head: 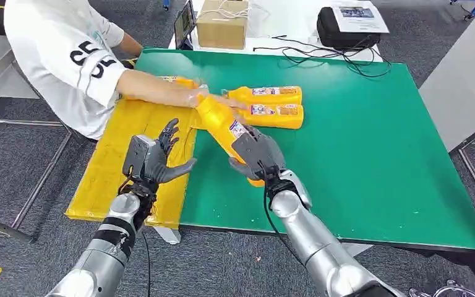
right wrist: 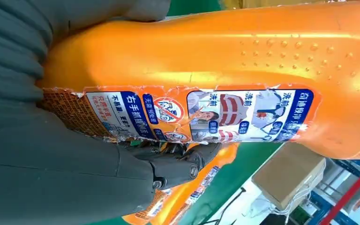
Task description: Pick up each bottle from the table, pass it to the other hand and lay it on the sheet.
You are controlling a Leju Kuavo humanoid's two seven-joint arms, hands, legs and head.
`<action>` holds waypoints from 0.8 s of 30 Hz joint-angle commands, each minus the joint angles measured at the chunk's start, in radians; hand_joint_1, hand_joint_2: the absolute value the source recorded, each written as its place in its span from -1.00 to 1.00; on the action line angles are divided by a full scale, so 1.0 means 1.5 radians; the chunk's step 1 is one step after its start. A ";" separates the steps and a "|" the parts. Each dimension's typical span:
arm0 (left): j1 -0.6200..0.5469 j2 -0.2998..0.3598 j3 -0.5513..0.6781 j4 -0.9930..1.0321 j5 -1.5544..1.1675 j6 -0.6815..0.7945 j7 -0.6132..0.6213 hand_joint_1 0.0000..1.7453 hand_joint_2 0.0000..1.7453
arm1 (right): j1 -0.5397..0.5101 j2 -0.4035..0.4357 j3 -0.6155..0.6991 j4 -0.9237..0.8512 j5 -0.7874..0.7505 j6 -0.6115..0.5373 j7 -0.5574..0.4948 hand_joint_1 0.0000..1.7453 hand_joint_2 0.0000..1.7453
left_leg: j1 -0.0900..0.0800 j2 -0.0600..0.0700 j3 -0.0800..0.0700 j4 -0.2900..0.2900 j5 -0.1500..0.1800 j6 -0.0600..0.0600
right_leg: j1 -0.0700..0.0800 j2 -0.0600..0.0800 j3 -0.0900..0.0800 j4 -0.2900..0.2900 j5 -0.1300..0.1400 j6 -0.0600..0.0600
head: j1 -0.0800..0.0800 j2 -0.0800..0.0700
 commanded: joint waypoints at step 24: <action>-0.042 0.009 -0.117 0.018 0.236 -0.180 0.074 -1.00 1.00 | -0.048 0.085 0.160 0.125 0.089 0.050 -0.078 1.00 1.00 | 0.000 0.000 0.001 0.000 -0.001 0.000 | 0.000 0.000 0.001 0.000 -0.001 -0.001 | 0.000 0.000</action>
